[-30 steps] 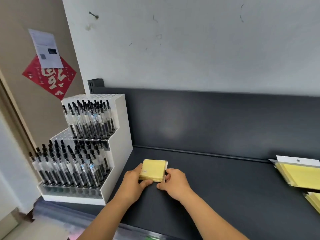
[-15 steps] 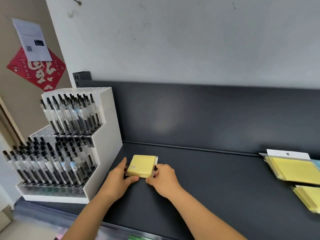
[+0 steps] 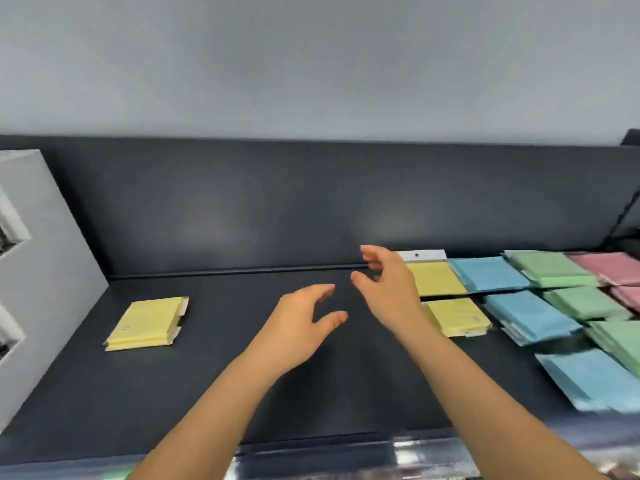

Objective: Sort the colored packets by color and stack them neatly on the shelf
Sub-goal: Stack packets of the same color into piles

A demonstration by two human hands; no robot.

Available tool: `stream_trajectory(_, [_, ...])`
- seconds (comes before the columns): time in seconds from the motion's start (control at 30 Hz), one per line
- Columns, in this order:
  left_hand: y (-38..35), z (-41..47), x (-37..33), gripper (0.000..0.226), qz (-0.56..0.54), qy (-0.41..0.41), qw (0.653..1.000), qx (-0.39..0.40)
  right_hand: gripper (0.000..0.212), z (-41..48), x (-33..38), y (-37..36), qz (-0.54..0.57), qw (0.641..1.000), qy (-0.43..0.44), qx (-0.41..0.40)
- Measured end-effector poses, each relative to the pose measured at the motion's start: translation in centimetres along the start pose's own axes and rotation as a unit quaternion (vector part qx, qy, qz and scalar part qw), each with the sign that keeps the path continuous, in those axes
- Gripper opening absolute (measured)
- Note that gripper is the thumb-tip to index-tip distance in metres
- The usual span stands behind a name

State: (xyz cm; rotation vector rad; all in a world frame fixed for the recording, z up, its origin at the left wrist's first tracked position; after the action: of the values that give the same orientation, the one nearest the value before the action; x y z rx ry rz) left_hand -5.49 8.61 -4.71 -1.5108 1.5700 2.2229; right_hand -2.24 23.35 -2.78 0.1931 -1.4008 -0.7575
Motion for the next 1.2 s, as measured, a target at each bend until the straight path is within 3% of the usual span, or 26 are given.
stream_trajectory(0.2, [-6.7, 4.4, -5.3, 0.067, 0.042, 0.024, 0.993, 0.105, 0.057, -2.7, -7.4, 8.1, -0.081, 0.984, -0.136, -0.084])
stream_trajectory(0.4, [-10.0, 6.7, -7.2, 0.066, 0.066, 0.09, 0.985, 0.131, 0.06, -4.0, -10.6, 10.4, -0.076, 0.971, -0.222, -0.032])
stream_trajectory(0.53, [-11.5, 7.4, -7.7, 0.061, 0.006, 0.071, 0.991, 0.112, 0.056, -4.1, -10.7, 10.5, -0.09, 0.963, -0.252, 0.027])
stream_trajectory(0.73, [-12.2, 7.1, -7.7, 0.043, -0.01, 0.063, 0.997, 0.046, 0.051, -4.3, -10.7, 10.3, -0.07, 0.971, -0.224, 0.051])
stream_trajectory(0.87, [-11.1, 5.7, -6.4, 0.041, -0.048, 0.053, 0.997, 0.013, 0.072, -4.5, -9.8, 8.9, 0.091, 0.973, -0.199, 0.074])
stream_trajectory(0.97, [-9.3, 4.0, -5.5, 0.039, -0.108, 0.037, 0.992, -0.057, 0.081, -4.7, -7.9, 6.4, 0.124, 0.973, -0.163, 0.107])
stream_trajectory(1.2, [-3.1, -0.3, -2.0, 0.038, -0.173, 0.075, 0.959, -0.213, 0.052, -2.9, -3.3, 0.8, 0.044, 0.985, -0.011, 0.164])
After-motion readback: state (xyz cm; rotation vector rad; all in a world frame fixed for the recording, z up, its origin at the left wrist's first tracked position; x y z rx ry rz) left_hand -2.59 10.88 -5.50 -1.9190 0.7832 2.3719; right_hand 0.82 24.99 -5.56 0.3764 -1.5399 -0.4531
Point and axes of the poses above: each hand's wrist, its own z-axis towards the middle knuckle, its own y-axis out of the back of the hand, x = y × z, the point moved 2 cm from there along z, towards the middle knuckle, and after that the axes turned 14 degrees about x, right-handed, at the moved point
